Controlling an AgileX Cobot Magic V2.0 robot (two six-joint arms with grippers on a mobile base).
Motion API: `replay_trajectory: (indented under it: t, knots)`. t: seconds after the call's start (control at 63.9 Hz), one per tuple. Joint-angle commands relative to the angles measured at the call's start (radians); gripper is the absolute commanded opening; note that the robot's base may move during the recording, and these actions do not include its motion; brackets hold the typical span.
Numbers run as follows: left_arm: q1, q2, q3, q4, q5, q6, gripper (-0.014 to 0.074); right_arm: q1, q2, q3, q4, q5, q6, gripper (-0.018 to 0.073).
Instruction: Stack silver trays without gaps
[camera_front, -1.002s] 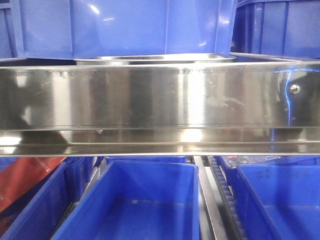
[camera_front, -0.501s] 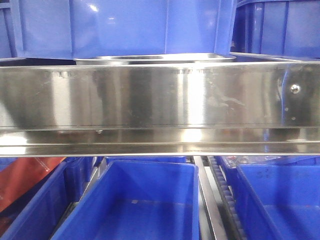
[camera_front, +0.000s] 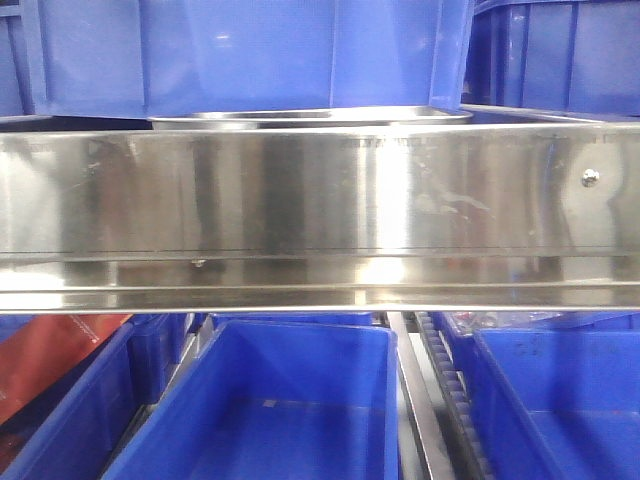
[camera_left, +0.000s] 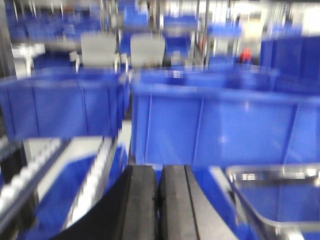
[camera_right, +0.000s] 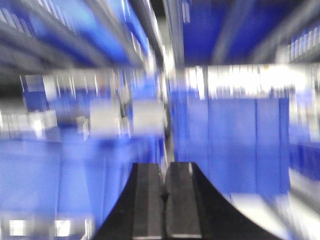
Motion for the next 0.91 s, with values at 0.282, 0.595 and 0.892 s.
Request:
replay_trajectory:
  t: [0.282,0.595,0.892]
  knots:
    - [-0.005,0.119,-0.125,0.002,0.040,-0.006,-0.0008,-0.003,0.368,-0.309,0.024,0.328,0.001,-0.0081]
    - [-0.005,0.119,-0.127,-0.034,0.026,-0.006,-0.0008,0.036,0.611,-0.504,0.274,0.382,0.001,-0.0081]
    - [-0.005,0.177,-0.132,-0.209,0.038,-0.006,-0.0008,0.036,0.637,-0.509,0.276,0.230,0.001,-0.0081]
